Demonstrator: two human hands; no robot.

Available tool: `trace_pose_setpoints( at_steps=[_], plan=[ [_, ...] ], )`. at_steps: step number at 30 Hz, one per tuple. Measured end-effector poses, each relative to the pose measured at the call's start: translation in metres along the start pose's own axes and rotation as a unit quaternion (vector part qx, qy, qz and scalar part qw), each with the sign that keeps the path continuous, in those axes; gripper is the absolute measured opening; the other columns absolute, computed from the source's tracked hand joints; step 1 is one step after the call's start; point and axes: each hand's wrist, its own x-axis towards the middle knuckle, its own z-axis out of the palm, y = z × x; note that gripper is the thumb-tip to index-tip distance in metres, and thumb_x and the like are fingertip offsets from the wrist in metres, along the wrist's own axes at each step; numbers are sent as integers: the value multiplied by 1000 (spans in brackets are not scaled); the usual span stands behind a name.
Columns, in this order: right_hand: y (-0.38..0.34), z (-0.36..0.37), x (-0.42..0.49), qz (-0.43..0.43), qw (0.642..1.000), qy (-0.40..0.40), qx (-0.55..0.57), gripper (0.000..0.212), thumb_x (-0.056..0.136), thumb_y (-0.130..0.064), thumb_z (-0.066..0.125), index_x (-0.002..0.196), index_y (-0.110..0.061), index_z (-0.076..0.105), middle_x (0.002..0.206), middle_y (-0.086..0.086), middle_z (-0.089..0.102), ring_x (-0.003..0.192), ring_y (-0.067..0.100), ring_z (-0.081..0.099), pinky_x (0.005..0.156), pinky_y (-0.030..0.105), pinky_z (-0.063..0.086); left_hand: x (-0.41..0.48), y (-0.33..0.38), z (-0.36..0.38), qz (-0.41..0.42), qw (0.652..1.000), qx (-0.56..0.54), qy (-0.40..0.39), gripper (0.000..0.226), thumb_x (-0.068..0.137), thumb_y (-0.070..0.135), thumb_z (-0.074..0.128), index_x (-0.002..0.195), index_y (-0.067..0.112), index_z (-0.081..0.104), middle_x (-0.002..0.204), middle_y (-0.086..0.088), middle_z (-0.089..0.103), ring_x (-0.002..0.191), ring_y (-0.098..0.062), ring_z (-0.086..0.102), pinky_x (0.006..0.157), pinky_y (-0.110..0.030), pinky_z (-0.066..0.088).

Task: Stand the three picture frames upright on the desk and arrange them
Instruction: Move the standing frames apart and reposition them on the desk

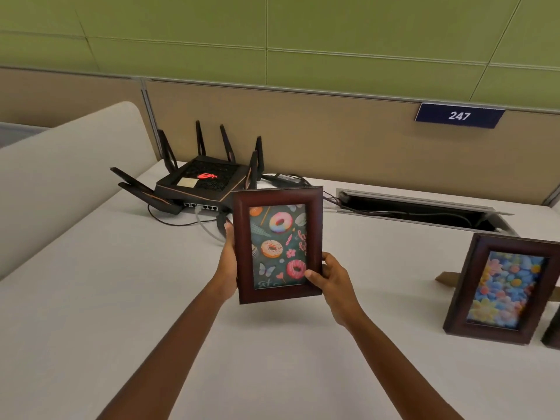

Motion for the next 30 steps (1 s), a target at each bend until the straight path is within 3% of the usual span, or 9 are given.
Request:
trace_pose_setpoints(
  at_steps=[4,8,12,15,17,22,25,30],
  plan=[
    [1,48,21,-3,999,-33,-3,23,87,-6,53,105,-18,47,105,8,60,95,22,60,70,18,56,6,17,-45,18,1000,-8,17,62,91,58,10,98,26,63,86,4,74,74,-14,73,63,-31,60],
    [5,95,43,-2,998,-54,-12,23,87,-7,54,108,-16,47,106,7,59,95,21,59,75,22,54,17,35,-90,33,999,-10,38,60,91,58,10,101,27,61,94,4,72,80,-15,71,75,-37,55],
    [10,139,67,10,997,-73,-16,36,88,-10,53,122,-6,44,117,11,58,104,22,57,75,20,54,28,50,-130,48,997,8,64,59,92,55,9,98,27,60,92,4,69,69,-9,72,60,-27,59],
    [15,169,84,18,996,-87,-7,41,88,-10,53,127,-6,41,128,15,54,112,25,55,85,29,54,37,61,-159,53,995,16,78,60,91,56,7,103,26,58,97,4,66,72,-9,71,67,-30,57],
    [17,187,96,22,995,-93,-8,40,88,-9,53,127,-7,41,128,18,53,111,25,54,89,36,52,45,66,-178,54,995,15,88,63,90,58,6,101,28,60,88,8,72,72,-9,71,72,-33,54],
    [21,221,120,31,993,-108,-20,39,89,-9,51,126,-3,39,129,20,52,117,30,52,91,38,50,62,76,-215,55,991,18,117,64,90,59,4,97,30,60,71,14,76,67,-8,72,61,-26,59],
    [26,238,132,37,992,-120,-17,39,90,-9,50,127,-4,39,131,18,50,115,24,51,94,38,49,72,80,-234,51,991,12,127,65,88,62,6,100,29,61,74,13,76,70,-9,72,67,-31,58],
    [34,257,150,44,992,-114,-37,37,89,-8,51,125,-6,41,128,19,52,116,29,52,97,45,48,83,84,-253,49,992,-1,112,64,88,62,5,97,32,61,79,12,77,74,-9,73,62,-26,60]
  ],
)
